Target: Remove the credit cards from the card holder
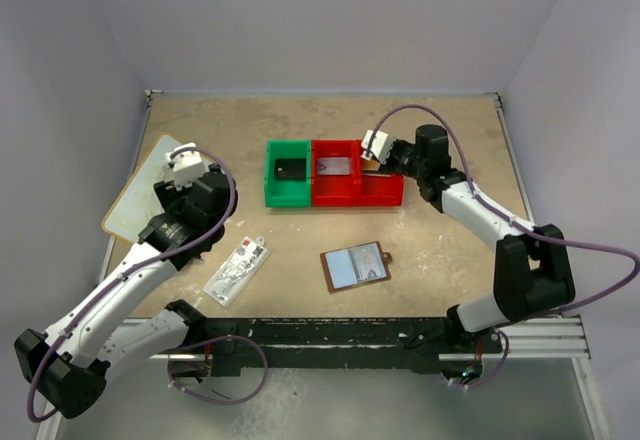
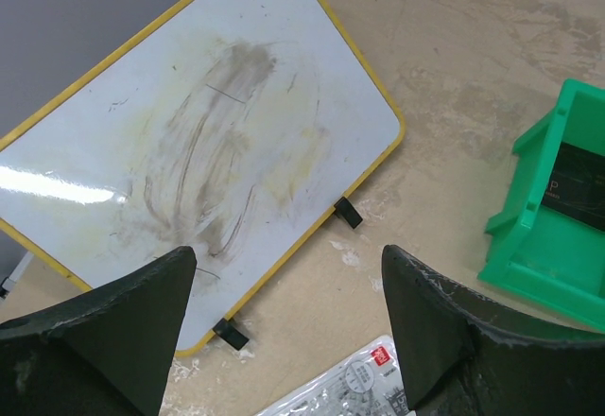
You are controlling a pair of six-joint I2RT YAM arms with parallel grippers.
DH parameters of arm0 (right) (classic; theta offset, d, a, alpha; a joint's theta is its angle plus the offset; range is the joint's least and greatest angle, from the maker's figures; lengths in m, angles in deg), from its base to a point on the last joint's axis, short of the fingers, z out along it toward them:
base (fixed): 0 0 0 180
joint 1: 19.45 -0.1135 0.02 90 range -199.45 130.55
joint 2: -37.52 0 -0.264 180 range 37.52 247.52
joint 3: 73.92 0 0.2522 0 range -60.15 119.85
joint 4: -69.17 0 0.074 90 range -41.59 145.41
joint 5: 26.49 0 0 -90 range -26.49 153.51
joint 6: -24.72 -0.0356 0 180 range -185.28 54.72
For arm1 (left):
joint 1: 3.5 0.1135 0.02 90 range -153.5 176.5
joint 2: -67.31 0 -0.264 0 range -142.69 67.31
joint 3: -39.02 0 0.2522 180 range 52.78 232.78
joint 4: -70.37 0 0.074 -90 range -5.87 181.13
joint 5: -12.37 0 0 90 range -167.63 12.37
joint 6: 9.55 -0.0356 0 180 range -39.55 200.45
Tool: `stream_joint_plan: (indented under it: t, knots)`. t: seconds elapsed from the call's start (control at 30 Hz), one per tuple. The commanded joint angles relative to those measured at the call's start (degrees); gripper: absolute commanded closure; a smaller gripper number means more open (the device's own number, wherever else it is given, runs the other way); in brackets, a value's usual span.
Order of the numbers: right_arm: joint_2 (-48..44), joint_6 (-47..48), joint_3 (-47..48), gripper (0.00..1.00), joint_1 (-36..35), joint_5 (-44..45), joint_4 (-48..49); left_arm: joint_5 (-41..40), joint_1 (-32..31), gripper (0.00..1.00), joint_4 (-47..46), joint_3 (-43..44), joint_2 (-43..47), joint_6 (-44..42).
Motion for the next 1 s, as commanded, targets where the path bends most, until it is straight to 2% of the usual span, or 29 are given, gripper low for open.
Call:
stream_joint_plan:
  t: [0.0, 0.13, 0.53, 0.97]
  knots:
    - [3.6, 8.4, 6.9, 1.00, 0.3, -2.0, -7.3, -2.1, 0.3, 0.22, -0.7, 0.9, 1.7, -0.9]
    - [6.3, 11.2, 8.4, 1.00, 0.5, 0.0, -10.1, -2.0, 0.3, 0.22, -0.8, 0.8, 1.9, -0.9]
    - [12.9, 16.6, 12.5, 1.00, 2.0, -6.2, -14.6, 0.6, 0.3, 0.22, -1.1, 1.0, 0.9, -2.4]
    - [22.9, 21.5, 20.7, 1.00, 2.4, -4.2, -17.2, 1.3, 0.3, 0.22, -1.6, 0.5, 1.5, -2.8]
